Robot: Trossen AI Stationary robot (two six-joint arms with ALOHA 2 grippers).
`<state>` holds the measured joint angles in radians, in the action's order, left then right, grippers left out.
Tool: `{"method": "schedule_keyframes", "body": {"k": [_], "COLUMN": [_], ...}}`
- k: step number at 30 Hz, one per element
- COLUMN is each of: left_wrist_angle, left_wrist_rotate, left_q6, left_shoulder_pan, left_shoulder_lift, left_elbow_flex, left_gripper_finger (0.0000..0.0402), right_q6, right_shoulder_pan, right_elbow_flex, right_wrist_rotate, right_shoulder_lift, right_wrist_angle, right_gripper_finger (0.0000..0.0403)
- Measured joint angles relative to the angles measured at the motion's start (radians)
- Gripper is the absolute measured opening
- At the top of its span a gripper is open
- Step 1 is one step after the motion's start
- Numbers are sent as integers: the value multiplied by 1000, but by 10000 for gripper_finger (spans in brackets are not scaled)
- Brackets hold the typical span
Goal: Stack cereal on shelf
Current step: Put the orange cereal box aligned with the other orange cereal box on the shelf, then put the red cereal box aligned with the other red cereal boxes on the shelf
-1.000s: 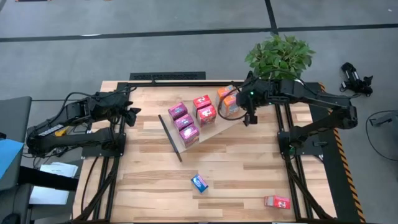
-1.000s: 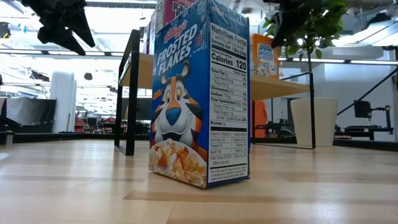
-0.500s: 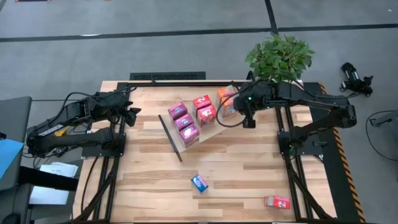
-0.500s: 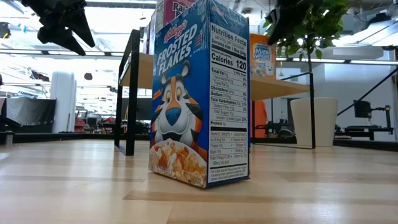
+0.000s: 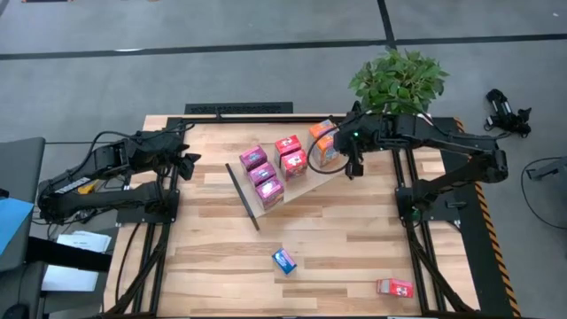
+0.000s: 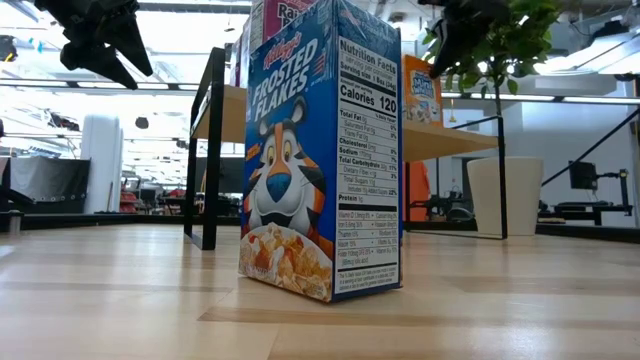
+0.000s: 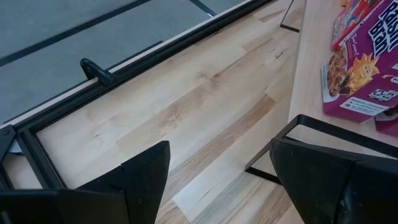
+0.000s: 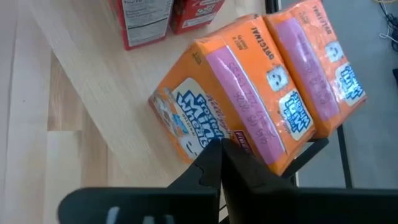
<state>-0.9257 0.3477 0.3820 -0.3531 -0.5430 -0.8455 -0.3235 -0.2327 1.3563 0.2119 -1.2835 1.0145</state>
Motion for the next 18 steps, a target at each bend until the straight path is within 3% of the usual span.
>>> {"method": "schedule_keyframes", "body": {"k": [9, 18], "left_wrist_angle": [0, 0], "left_wrist_rotate": [0, 0], "left_q6": [0, 0], "left_shoulder_pan": [0, 0], "left_shoulder_lift": [0, 0], "left_elbow_flex": [0, 0], "left_gripper_finger": [268, 268], "right_q6": [34, 174], "right_shoulder_pan": [51, 243], "right_elbow_flex": [5, 62], "right_wrist_rotate": [-1, -57], "right_shoulder_lift": [0, 2], "right_wrist_angle": [5, -6], "right_gripper_finger": [45, 47]}}
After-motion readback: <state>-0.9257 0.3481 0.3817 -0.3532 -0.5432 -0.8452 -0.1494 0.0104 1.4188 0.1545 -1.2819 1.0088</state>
